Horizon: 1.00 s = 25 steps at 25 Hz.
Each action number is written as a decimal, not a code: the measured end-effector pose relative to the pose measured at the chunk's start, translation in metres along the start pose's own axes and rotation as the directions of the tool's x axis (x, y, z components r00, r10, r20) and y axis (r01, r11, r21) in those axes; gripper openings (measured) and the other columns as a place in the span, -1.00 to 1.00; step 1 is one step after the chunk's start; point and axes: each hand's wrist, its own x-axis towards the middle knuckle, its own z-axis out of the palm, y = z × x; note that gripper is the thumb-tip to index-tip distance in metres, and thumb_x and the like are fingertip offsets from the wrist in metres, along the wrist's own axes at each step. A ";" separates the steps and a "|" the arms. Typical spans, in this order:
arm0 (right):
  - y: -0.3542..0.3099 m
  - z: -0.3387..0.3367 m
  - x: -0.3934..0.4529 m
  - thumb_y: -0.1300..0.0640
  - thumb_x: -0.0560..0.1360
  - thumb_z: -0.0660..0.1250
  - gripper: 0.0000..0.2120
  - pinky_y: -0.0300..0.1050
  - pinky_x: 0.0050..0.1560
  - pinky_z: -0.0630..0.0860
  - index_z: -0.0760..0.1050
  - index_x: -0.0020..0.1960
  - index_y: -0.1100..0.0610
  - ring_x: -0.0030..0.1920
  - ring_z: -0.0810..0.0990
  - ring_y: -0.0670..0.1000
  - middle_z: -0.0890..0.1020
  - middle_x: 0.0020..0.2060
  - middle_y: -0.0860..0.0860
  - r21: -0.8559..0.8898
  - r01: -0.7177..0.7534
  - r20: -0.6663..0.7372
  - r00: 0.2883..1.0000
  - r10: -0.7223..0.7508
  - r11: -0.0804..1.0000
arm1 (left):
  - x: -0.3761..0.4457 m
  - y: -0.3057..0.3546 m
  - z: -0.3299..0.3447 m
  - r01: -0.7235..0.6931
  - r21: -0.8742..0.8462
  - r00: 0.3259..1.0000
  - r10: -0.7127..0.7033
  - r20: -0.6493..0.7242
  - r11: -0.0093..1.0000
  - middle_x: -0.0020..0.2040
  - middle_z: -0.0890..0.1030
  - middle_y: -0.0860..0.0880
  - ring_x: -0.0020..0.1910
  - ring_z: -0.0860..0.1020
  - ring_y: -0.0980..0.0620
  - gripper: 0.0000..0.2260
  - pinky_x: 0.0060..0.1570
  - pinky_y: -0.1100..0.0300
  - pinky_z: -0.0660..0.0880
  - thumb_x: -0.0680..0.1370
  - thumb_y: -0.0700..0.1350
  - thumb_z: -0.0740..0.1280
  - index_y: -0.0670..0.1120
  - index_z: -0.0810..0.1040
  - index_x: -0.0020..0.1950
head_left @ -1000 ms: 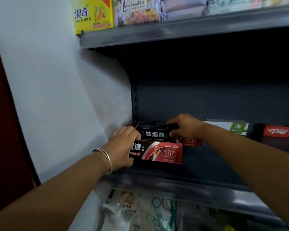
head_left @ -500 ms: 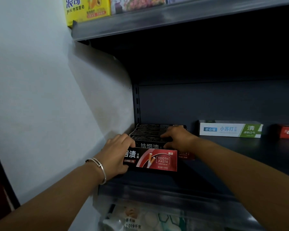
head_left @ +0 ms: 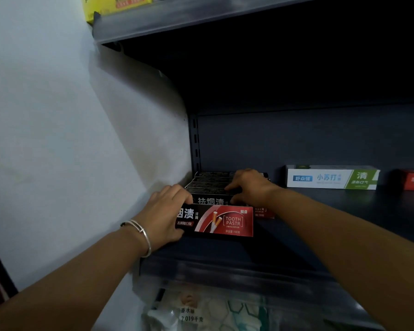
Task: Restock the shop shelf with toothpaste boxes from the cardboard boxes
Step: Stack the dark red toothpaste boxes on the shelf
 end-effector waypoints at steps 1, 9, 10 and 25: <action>0.000 -0.004 -0.003 0.09 0.51 0.34 -0.63 -0.17 0.27 0.35 0.48 0.31 0.09 0.27 0.42 0.02 0.47 0.26 0.04 0.064 -0.004 -0.009 1.000 0.004 0.998 | 0.001 0.000 0.000 0.003 0.005 1.000 -0.003 0.003 1.000 0.12 0.39 0.07 0.16 0.35 0.08 -0.56 0.17 0.27 0.24 0.34 -0.13 0.45 -0.04 0.41 0.16; -0.014 -0.018 -0.032 -0.06 0.49 0.34 -0.59 -0.15 0.12 0.49 0.49 0.30 0.06 0.15 0.54 -0.02 0.58 0.18 -0.01 0.195 0.024 0.240 0.968 -0.071 0.981 | 0.004 0.021 0.003 0.070 0.076 0.998 -0.070 0.001 0.995 0.19 0.39 0.01 0.22 0.34 0.02 -0.53 0.20 0.20 0.24 0.36 -0.16 0.45 -0.05 0.39 0.23; -0.013 -0.015 -0.032 -0.01 0.49 0.36 -0.59 -0.17 0.11 0.47 0.48 0.30 0.07 0.17 0.53 -0.01 0.57 0.20 0.00 0.191 0.030 0.209 0.975 -0.071 0.981 | 0.005 0.023 0.003 0.074 0.077 0.997 -0.074 -0.002 0.994 0.20 0.40 -0.01 0.22 0.35 0.00 -0.52 0.20 0.18 0.26 0.36 -0.17 0.46 -0.07 0.40 0.23; -0.021 0.021 -0.032 0.05 0.53 0.30 -0.66 0.00 0.30 0.30 0.50 0.27 0.13 0.30 0.30 0.13 0.43 0.23 0.12 -0.184 0.036 -0.187 0.980 -0.071 0.982 | -0.017 0.036 0.011 0.193 0.001 0.980 -0.193 -0.054 0.981 0.11 0.47 0.00 0.16 0.38 -0.01 -0.73 0.09 0.20 0.19 0.49 -0.31 0.18 -0.07 0.48 0.12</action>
